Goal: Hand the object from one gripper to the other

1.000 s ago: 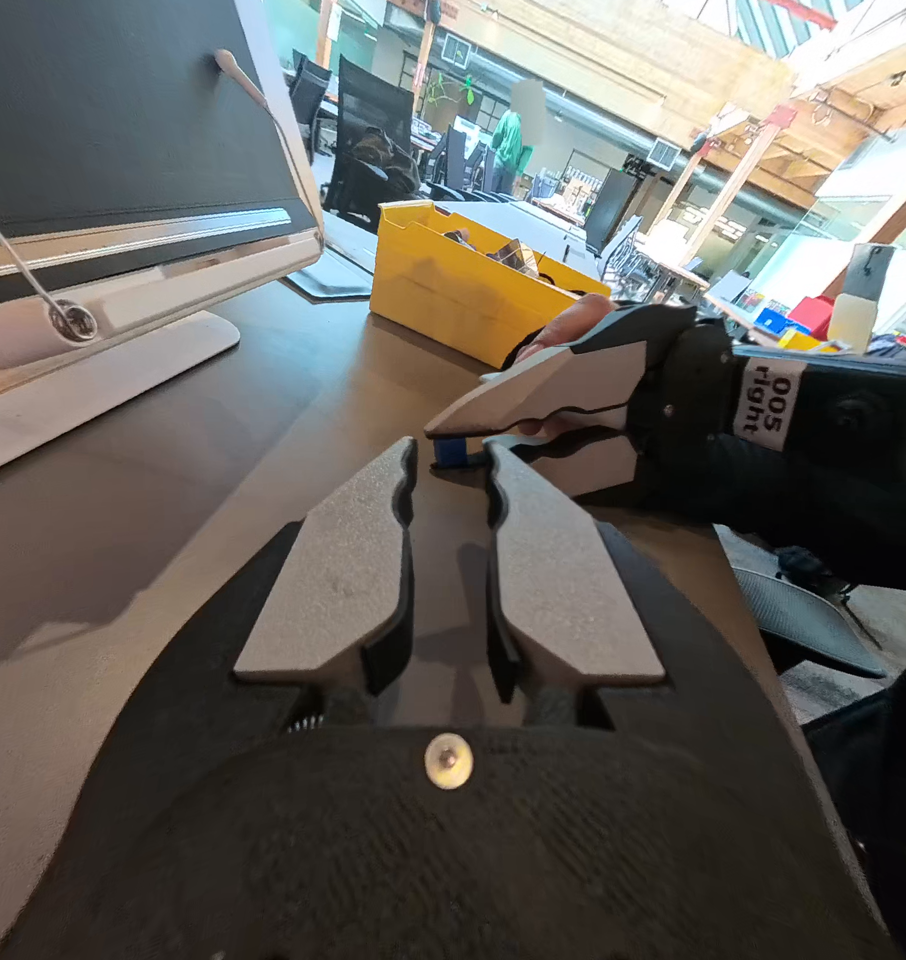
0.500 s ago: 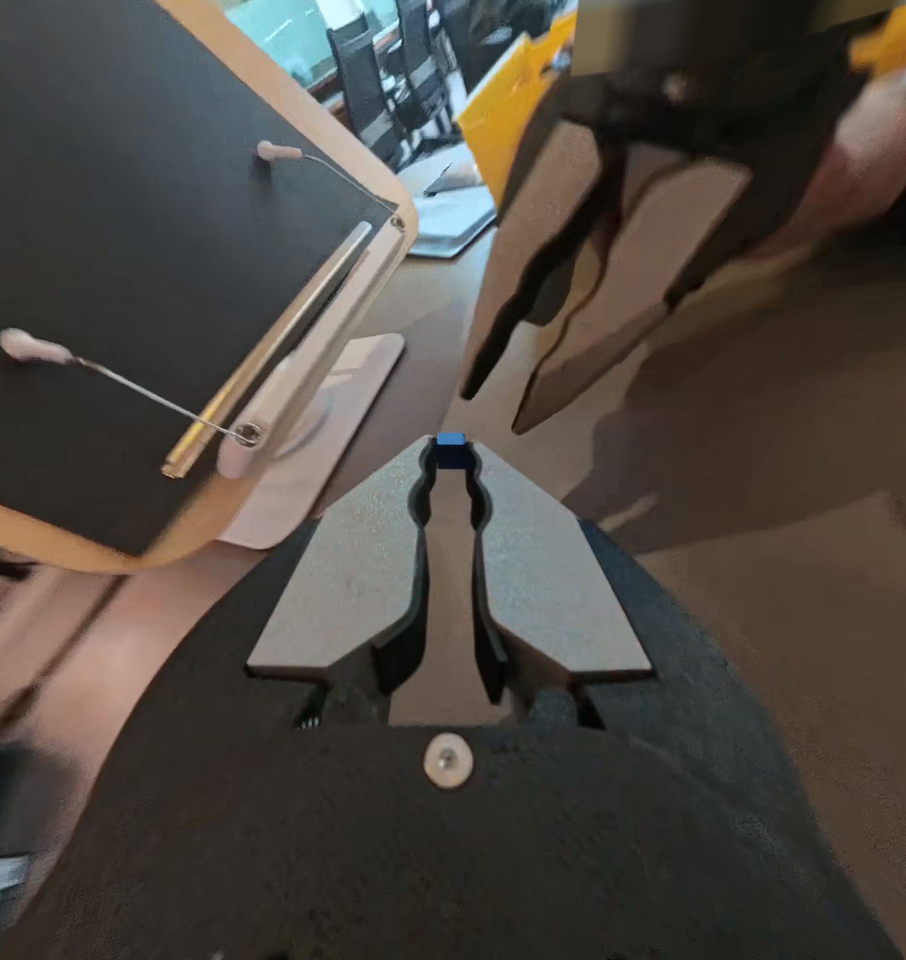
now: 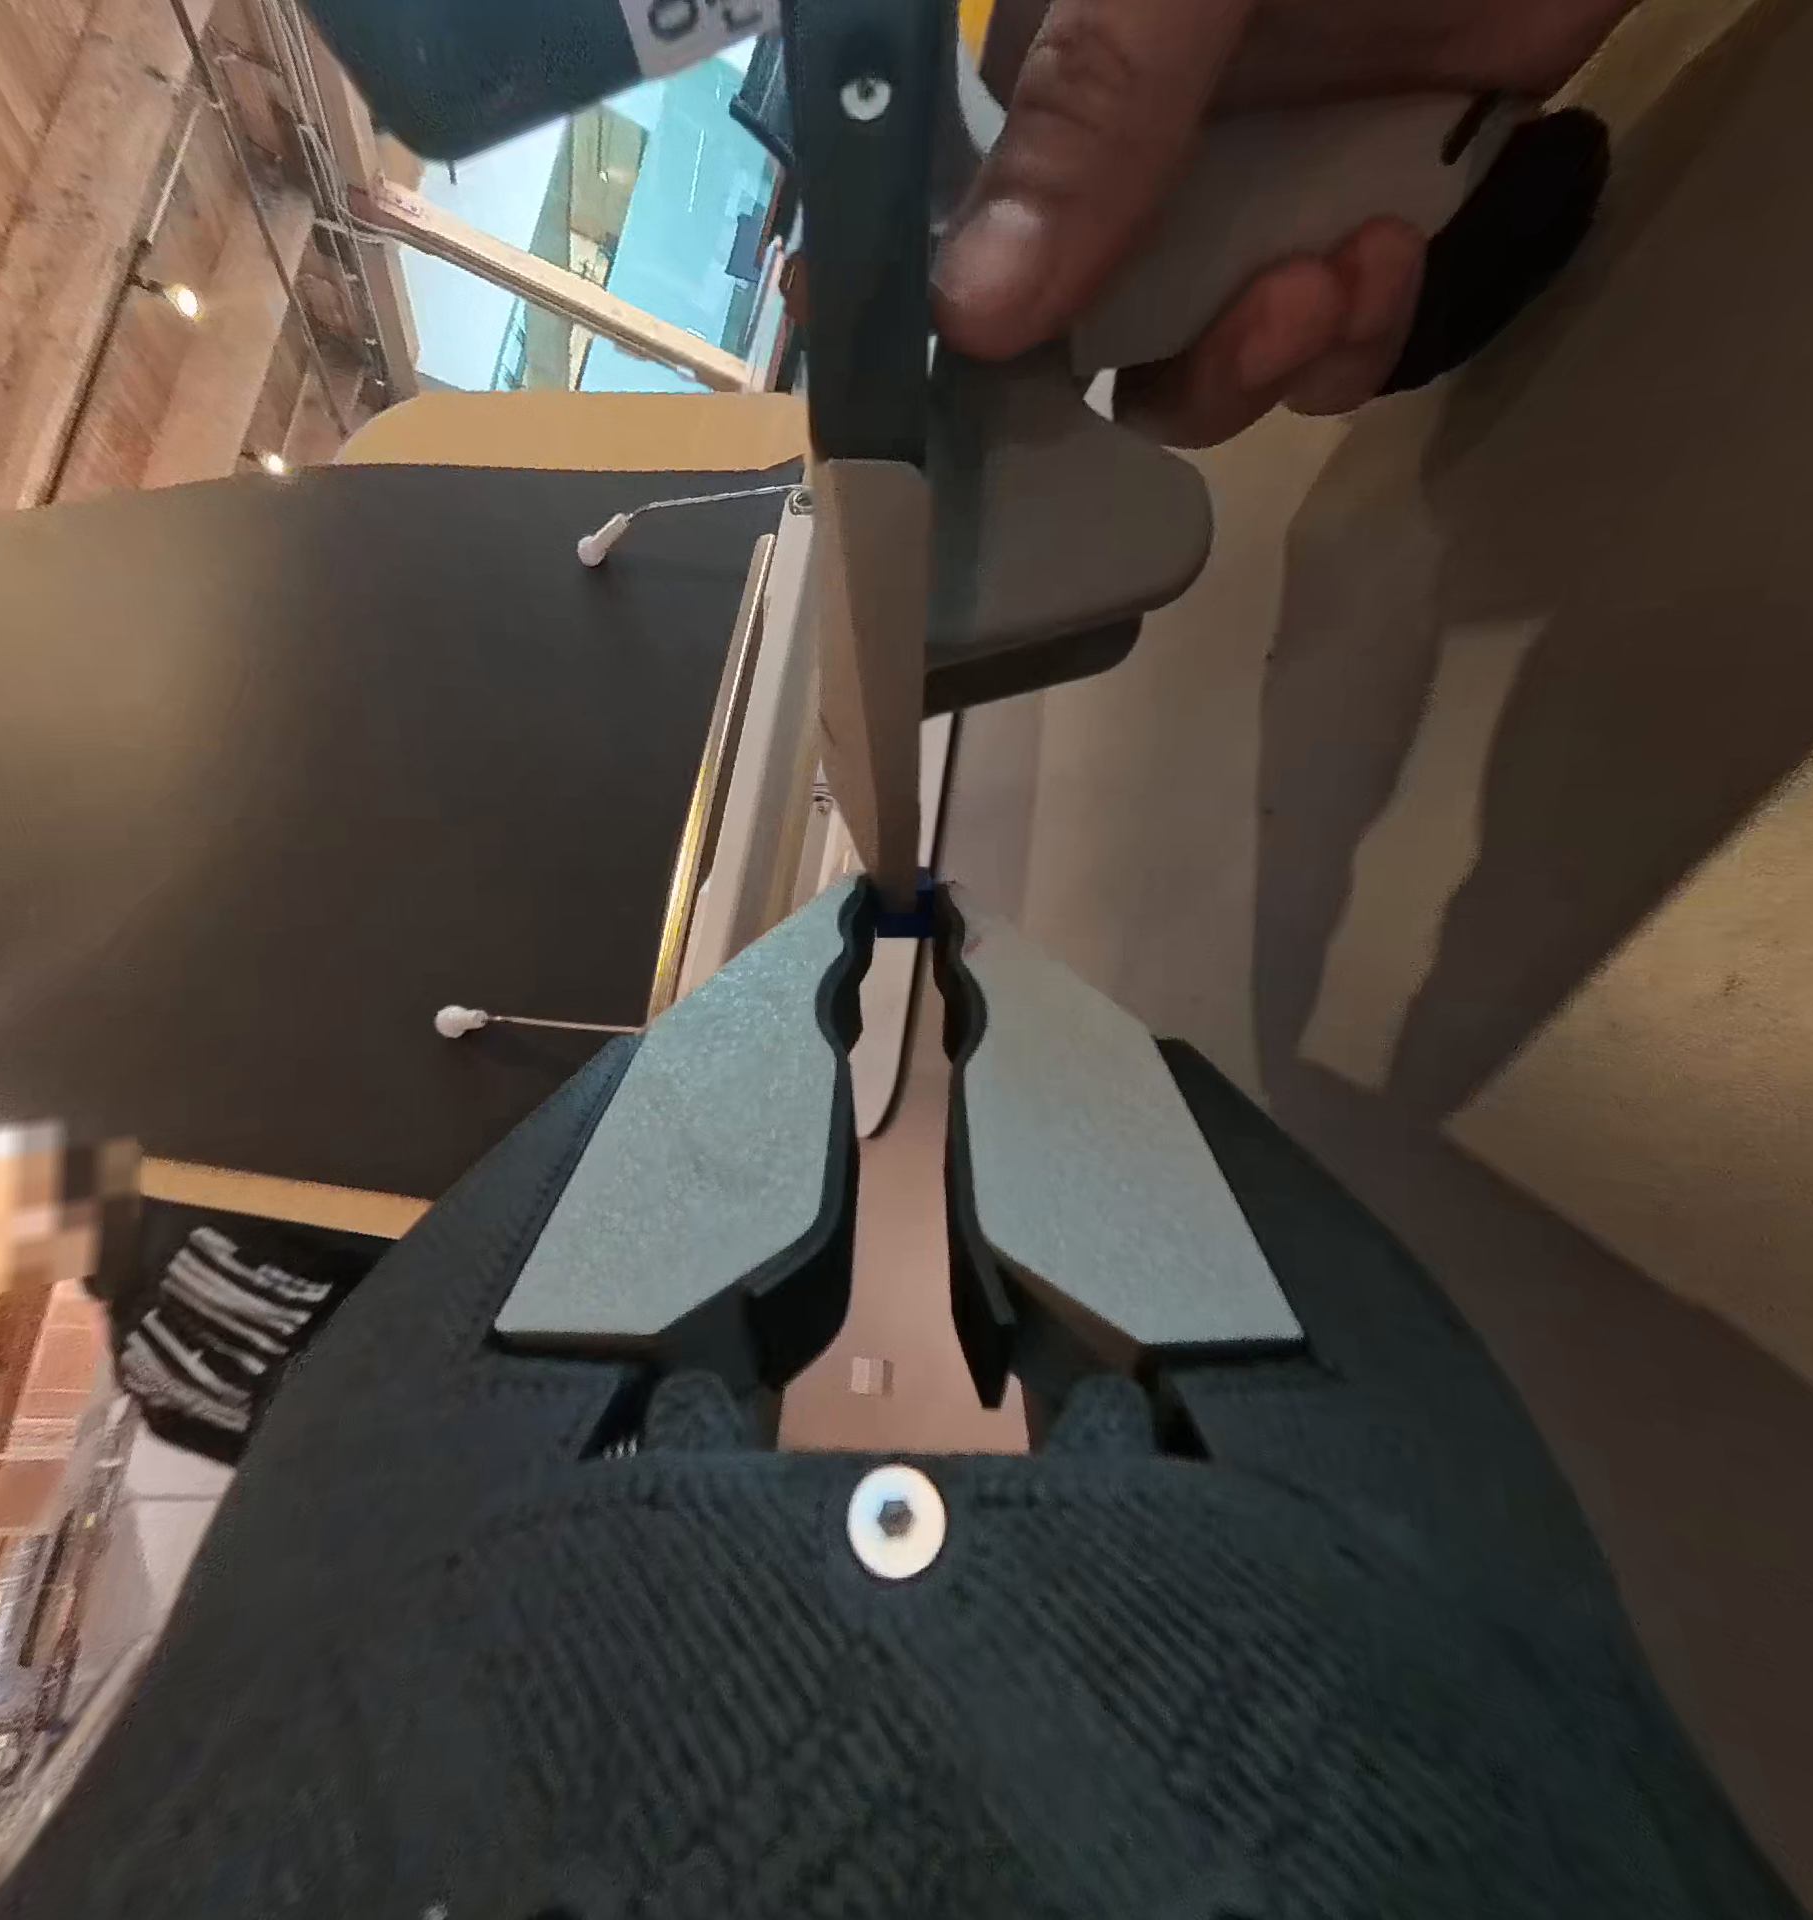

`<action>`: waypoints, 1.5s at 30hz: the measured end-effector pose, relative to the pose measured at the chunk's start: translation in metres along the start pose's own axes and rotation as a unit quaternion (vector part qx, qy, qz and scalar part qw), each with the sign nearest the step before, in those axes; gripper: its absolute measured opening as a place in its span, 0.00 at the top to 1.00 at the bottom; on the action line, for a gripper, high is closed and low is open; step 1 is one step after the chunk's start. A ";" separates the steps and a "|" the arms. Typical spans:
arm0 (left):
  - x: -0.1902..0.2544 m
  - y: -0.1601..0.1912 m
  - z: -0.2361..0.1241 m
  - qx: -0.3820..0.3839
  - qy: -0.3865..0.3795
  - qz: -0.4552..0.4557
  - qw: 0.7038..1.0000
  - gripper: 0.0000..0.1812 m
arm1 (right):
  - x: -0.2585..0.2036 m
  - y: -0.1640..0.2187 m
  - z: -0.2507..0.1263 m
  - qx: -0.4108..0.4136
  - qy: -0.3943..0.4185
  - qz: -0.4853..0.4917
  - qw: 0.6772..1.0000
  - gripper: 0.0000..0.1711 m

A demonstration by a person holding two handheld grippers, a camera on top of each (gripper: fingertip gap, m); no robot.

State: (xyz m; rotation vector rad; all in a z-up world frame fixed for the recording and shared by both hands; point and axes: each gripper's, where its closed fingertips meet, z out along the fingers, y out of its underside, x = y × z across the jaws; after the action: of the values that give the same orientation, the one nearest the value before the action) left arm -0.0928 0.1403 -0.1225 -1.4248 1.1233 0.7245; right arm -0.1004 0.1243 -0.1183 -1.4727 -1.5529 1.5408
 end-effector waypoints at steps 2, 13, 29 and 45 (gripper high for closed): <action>0.001 -0.002 0.000 -0.001 -0.001 0.009 1.000 0.96 | 0.001 0.005 0.002 -0.010 -0.003 0.006 1.000 0.94; 0.004 0.008 0.004 0.021 0.112 -0.329 0.937 0.88 | 0.024 -0.008 -0.022 -0.030 0.151 -0.241 0.958 0.95; -0.002 -0.022 -0.014 0.132 0.265 -0.559 0.775 0.90 | -0.001 0.000 -0.009 -0.094 0.235 -0.560 0.789 0.95; 0.015 -0.031 -0.020 0.137 0.367 -0.618 0.682 0.90 | -0.011 0.014 -0.011 -0.159 0.225 -0.632 0.724 0.95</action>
State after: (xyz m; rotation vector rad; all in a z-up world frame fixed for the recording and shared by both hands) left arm -0.0627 0.1149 -0.1203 -1.8131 0.4853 -1.0328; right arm -0.0823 0.1157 -0.1247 -0.4636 -1.8422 0.0919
